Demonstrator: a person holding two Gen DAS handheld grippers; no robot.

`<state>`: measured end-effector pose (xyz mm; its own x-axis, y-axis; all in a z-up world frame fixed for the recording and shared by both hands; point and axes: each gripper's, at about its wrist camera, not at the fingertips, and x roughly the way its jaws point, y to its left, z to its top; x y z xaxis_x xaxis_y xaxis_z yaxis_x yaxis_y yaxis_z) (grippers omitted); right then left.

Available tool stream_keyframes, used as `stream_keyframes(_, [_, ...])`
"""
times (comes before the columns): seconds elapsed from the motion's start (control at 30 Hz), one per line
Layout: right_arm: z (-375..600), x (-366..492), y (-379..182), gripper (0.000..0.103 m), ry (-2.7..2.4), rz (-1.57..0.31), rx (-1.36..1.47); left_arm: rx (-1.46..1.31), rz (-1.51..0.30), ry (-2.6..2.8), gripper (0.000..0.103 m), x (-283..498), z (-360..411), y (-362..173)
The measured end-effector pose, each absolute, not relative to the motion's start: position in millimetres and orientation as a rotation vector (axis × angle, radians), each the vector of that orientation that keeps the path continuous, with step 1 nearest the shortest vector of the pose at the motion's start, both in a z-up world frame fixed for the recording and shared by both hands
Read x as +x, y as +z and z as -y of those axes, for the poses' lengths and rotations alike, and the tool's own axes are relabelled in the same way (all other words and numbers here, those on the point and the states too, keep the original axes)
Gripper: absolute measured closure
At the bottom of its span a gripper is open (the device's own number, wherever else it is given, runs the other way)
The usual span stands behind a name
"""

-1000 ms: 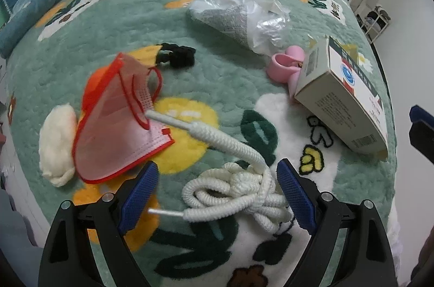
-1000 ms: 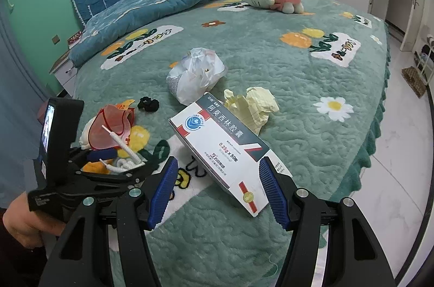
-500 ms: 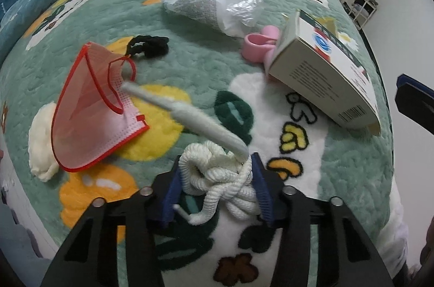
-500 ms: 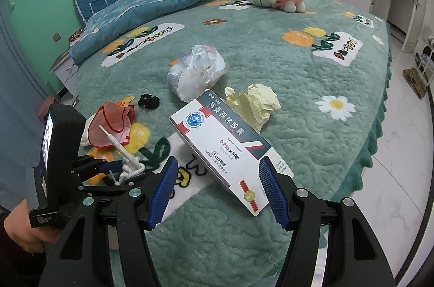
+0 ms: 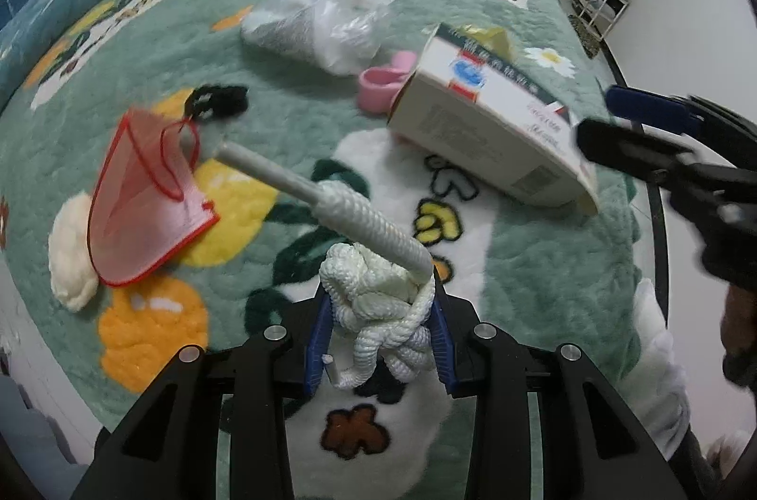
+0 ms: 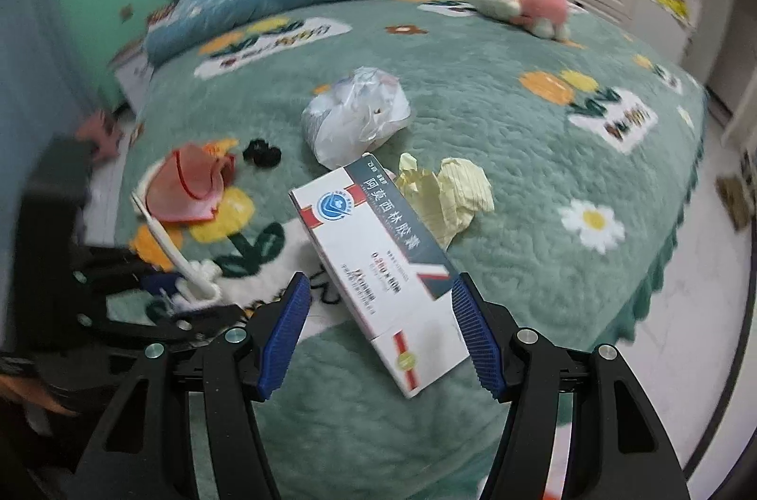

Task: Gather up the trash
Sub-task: 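Grasp the white medicine box with the right gripper while the left gripper holds the rope, then carry the rope and the medicine box to the orange bin with both grippers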

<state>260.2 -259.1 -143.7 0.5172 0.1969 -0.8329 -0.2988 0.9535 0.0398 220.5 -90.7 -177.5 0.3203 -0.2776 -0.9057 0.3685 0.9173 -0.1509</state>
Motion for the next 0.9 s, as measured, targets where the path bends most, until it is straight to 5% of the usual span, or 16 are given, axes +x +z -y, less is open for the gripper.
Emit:
stream_keyframes(0.13, [256.6,275.0,-152.1,0.04,0.373,-1.016,-0.205,0.085,-1.167,-0.416,0.065,228.3,94.4,-175.5])
stream_keyframes(0.27, [253.2,288.1,-161.5,0.024,0.465,-1.061,-0.255,0.071,-1.174,-0.405,0.065,233.6,93.6,-176.3])
stream_keyframes(0.57, [247.4,306.1,-183.8,0.024,0.509,-1.089,-0.346,0.073,-1.204,-0.395,0.065,242.6,99.2,-183.8])
stream_keyframes(0.63, [247.5,305.6,-188.9,0.036,0.527,-1.105,-0.317,0.073,-1.208,-0.394,0.065,243.5,98.9,-184.5])
stream_keyframes(0.9, [251.6,285.9,-172.6,0.038,0.498,-1.06,-0.219,0.054,-1.202,-0.391,0.064,238.3,94.3,-177.6])
